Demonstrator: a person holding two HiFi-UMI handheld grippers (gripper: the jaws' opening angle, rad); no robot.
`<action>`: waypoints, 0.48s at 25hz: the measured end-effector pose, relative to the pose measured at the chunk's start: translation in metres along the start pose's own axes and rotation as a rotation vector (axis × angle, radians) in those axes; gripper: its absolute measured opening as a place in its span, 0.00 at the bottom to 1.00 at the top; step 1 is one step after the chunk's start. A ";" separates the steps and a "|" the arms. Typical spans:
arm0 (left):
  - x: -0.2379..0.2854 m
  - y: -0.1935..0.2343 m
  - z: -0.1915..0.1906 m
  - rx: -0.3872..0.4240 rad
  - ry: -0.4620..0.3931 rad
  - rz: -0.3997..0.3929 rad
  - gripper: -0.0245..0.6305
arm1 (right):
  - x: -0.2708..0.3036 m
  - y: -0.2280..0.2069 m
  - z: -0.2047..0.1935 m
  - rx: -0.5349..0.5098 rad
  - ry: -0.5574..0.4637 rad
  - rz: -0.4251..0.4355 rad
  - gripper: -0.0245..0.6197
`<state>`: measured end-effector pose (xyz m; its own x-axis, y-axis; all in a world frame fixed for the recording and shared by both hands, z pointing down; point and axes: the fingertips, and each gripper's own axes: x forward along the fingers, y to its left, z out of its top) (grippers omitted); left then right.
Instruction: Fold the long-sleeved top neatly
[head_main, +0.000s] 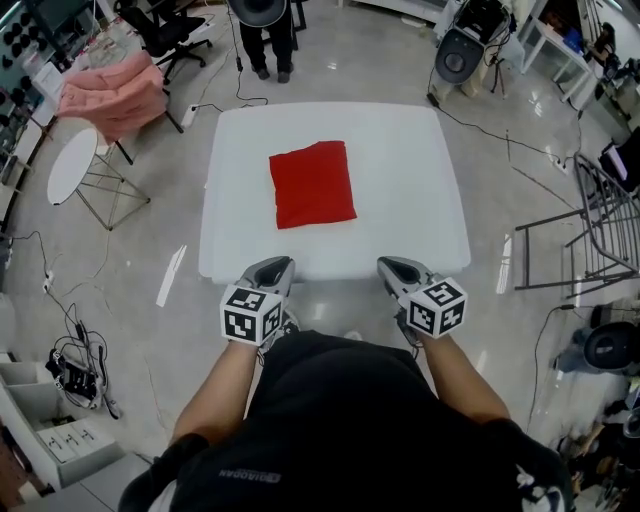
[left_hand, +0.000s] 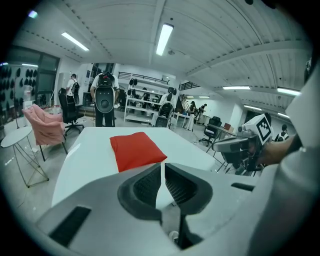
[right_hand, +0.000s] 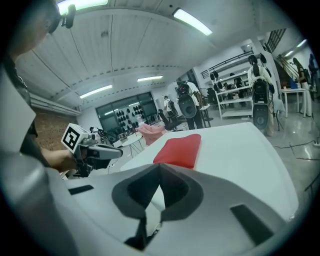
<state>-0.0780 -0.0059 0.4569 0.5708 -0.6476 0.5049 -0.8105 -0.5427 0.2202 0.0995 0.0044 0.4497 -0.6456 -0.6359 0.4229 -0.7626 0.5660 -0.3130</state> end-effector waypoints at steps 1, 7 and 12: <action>-0.001 -0.002 -0.003 -0.002 0.002 0.004 0.08 | -0.003 -0.002 -0.003 -0.007 0.002 -0.005 0.04; -0.005 -0.016 -0.013 0.004 0.012 0.017 0.08 | -0.017 -0.007 -0.013 -0.014 0.002 -0.023 0.04; -0.010 -0.019 -0.021 0.002 0.018 0.030 0.08 | -0.022 -0.009 -0.021 -0.009 0.003 -0.026 0.04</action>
<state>-0.0707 0.0225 0.4652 0.5434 -0.6539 0.5264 -0.8271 -0.5242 0.2026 0.1211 0.0240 0.4609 -0.6256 -0.6485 0.4337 -0.7786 0.5542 -0.2944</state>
